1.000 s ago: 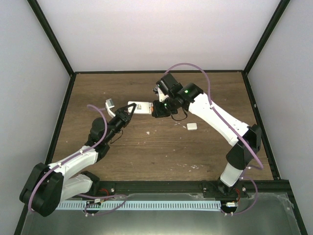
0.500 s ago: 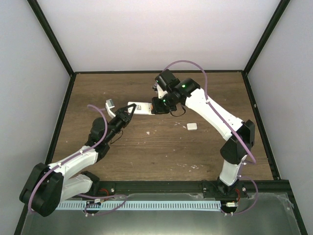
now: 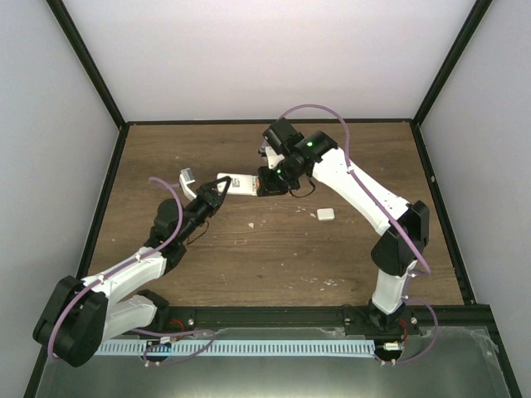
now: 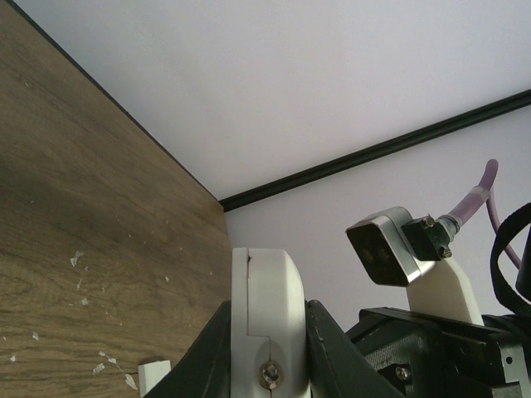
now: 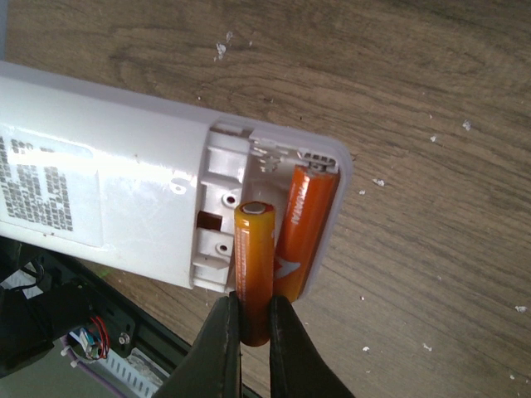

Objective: Load the batteries into the remote control

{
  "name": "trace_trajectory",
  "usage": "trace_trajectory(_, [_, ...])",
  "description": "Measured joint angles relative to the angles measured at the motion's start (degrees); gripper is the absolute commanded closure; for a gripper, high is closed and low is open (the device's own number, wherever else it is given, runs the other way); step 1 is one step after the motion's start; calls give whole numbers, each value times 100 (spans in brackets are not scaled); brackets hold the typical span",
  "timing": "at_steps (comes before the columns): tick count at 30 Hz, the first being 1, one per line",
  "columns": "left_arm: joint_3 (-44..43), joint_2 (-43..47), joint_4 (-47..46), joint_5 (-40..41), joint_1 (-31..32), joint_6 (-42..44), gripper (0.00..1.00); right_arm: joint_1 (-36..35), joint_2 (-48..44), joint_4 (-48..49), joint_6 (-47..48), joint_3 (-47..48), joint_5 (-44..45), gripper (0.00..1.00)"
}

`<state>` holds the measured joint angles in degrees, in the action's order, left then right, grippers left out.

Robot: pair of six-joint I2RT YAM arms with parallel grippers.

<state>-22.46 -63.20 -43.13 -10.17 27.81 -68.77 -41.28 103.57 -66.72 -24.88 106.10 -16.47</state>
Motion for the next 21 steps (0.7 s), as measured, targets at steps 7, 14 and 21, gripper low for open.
trace_trajectory(7, [0, -4, 2, -11, 22, 7, 100, 0, 39, -122, 48, 46, -11, 96])
trace_trajectory(14, [0, -7, 85, 68, 20, 39, 100, 7, 396, -385, 131, 518, -2, 95])
trace_trajectory(21, [-2, -7, 72, 68, 22, 39, 100, 31, 588, -656, 227, 870, -2, 95])
